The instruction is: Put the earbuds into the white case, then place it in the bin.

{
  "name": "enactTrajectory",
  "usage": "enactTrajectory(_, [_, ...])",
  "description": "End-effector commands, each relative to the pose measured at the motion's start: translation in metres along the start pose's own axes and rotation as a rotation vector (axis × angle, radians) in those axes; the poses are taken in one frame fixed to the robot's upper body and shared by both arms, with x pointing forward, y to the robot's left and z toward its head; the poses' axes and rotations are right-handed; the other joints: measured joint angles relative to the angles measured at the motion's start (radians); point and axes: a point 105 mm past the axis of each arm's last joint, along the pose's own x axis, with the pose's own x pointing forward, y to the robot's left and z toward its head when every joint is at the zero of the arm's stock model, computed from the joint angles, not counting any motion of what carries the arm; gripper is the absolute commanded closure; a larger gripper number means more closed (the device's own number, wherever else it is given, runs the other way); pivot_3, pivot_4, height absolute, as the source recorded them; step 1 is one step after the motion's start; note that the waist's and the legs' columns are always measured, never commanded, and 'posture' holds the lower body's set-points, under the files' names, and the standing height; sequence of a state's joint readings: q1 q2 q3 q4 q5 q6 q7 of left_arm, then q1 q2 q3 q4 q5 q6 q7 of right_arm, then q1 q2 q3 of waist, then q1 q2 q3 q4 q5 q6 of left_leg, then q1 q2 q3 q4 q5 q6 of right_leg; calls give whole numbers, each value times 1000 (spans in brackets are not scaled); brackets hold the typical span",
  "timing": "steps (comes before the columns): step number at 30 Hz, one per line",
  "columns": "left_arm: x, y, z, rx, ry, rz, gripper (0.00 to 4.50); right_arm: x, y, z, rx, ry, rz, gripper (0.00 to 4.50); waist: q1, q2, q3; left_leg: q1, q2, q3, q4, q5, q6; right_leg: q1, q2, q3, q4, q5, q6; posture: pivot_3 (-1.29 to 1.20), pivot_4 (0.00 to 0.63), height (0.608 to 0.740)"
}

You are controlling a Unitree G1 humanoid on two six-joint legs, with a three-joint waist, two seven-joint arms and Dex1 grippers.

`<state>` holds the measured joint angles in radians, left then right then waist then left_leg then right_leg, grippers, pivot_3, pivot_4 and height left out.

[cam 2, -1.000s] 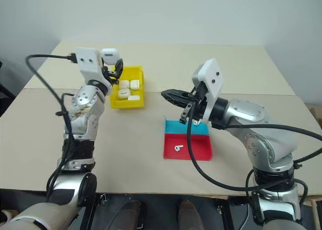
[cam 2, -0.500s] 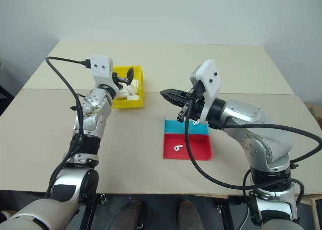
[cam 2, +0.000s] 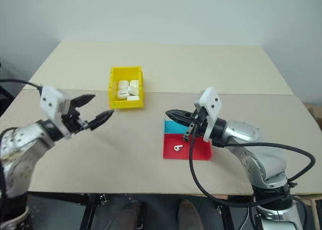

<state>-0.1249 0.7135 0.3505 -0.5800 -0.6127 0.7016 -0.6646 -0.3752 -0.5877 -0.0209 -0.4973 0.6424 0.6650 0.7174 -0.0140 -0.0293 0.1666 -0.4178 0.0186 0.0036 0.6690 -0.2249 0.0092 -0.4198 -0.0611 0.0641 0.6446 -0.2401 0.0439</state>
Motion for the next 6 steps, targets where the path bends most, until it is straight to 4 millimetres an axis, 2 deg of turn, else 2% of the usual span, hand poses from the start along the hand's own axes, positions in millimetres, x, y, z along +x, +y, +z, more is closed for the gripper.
enactTrajectory(1, [-19, -23, 16, 44, -30, -108, 19, -10, -3, 10, -59, -30, 10, 4500, -1, 0, 0, 1, 0, 0, 0, 0, 0, 1, 0, 0, 0, 0, 0, 0, 150, 740])
enactTrajectory(6, [-27, -41, 10, 13, -9, -133, 19, -17, -9, 2, -82, 15, 9, 4500, -1, 0, 0, 3, 0, 2, -1, 0, 0, 2, 0, 1, -1, -1, -1, 0, 150, 740])
